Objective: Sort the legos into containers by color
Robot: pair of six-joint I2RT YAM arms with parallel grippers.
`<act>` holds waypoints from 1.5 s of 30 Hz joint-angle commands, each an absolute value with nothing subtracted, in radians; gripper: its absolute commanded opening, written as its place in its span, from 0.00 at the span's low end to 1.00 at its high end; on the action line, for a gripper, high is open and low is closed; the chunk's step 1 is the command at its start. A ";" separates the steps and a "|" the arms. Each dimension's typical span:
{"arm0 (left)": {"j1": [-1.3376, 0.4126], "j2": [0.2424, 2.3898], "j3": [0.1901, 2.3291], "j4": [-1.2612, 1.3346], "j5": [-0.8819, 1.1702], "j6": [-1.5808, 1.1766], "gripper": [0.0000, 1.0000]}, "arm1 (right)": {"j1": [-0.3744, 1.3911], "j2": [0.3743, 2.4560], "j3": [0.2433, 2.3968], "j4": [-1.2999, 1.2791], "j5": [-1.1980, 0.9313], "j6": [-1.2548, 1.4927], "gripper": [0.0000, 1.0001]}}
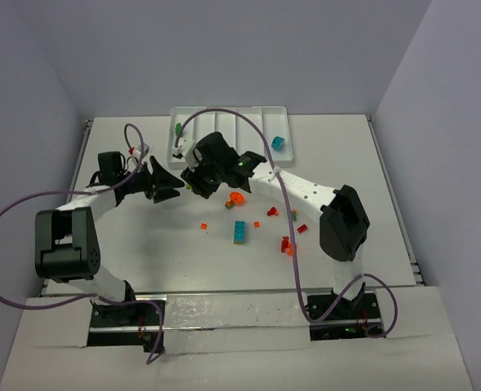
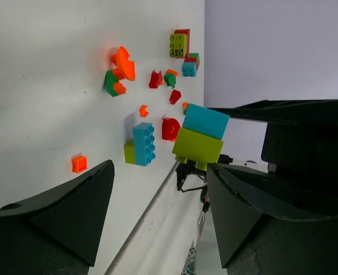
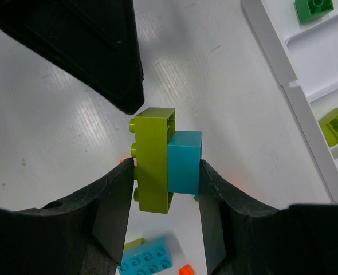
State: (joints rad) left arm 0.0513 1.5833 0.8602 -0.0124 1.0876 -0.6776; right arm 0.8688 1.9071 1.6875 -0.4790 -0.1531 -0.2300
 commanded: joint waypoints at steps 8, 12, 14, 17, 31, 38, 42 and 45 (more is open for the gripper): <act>0.051 1.513 0.809 0.214 1.200 -0.810 0.75 | 0.888 1.914 1.735 -0.471 -0.142 -0.242 0.42; 0.049 1.518 0.799 0.250 1.206 -0.844 0.77 | 0.891 1.913 1.736 -0.471 -0.145 -0.244 0.42; 0.048 1.522 0.795 0.261 1.209 -0.852 0.77 | 0.891 1.913 1.738 -0.471 -0.149 -0.242 0.42; 0.044 1.539 0.792 0.277 1.210 -0.863 0.75 | 0.895 1.910 1.744 -0.472 -0.162 -0.238 0.42; 0.014 1.542 0.776 0.343 1.222 -0.908 0.56 | 0.907 1.913 1.764 -0.473 -0.187 -0.219 0.42; 0.009 1.548 0.749 0.414 1.247 -0.969 0.44 | 0.908 1.916 1.763 -0.462 -0.177 -0.210 0.42; 0.011 1.556 0.746 0.428 1.259 -0.982 0.35 | 0.910 1.913 1.754 -0.456 -0.162 -0.209 0.42; 0.009 1.559 0.754 0.427 1.277 -0.977 0.11 | 0.907 1.913 1.752 -0.461 -0.172 -0.204 0.49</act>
